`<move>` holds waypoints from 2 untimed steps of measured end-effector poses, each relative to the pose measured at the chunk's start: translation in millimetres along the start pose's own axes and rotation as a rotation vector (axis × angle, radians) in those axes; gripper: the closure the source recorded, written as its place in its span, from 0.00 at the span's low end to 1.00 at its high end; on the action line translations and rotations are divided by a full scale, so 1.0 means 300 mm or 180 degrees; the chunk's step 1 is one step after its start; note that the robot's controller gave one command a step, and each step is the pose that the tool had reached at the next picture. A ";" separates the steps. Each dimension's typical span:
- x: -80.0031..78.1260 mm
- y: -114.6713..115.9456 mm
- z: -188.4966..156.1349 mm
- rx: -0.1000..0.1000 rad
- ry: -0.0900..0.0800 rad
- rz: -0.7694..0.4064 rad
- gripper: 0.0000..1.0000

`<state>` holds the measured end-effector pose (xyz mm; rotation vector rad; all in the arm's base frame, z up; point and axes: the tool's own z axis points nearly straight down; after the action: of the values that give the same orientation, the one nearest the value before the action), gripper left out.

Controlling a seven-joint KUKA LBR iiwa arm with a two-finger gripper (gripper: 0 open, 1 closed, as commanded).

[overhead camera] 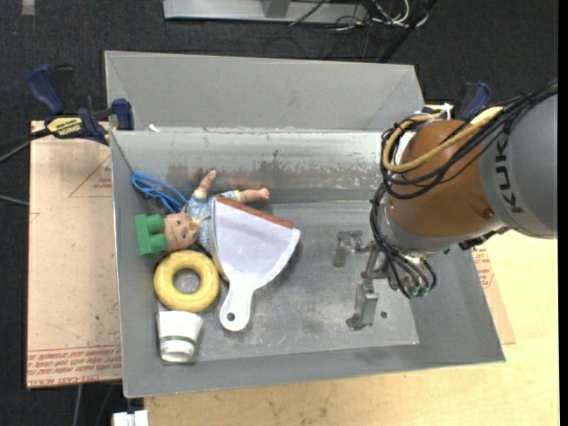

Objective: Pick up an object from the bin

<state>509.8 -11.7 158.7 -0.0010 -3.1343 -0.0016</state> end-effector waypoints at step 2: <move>-0.119 0.191 0.156 0.0000 -0.0032 -0.0292 0.00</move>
Offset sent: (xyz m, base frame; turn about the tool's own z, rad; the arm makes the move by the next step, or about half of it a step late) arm 0.0568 0.1006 -0.0887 -0.1586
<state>545.3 45.5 111.6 0.1432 -3.1411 -0.0022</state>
